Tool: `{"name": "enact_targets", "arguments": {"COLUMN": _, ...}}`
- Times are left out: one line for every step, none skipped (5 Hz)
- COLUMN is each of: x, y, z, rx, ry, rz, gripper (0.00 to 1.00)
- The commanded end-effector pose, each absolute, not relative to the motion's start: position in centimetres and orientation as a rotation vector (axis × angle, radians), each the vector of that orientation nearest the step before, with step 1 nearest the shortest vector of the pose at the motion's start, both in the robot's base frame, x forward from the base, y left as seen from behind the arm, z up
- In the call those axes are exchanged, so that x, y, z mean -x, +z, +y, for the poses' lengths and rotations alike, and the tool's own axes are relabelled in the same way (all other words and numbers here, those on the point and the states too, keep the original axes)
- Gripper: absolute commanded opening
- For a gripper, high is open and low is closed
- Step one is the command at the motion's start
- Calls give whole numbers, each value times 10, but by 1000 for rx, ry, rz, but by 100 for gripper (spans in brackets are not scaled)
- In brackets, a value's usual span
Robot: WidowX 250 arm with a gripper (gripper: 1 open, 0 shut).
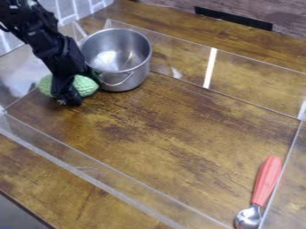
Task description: Put the green object in the silver pot
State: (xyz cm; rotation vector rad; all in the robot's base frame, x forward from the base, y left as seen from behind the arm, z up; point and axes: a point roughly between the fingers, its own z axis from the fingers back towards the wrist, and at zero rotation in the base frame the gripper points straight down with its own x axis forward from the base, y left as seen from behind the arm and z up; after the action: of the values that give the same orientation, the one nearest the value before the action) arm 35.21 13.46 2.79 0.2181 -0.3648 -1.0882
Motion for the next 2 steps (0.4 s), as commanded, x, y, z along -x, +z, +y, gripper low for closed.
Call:
{"name": "enact_targets", "arguments": {"x": -352, "y": 16, "z": 127, "rx": -168, "ry": -1090, "rz": -346, "gripper": 0}}
{"name": "enact_targets", "arguments": {"x": -354, "y": 18, "z": 126, "rx": -159, "ry": -1083, "rz": -350, "gripper": 0}}
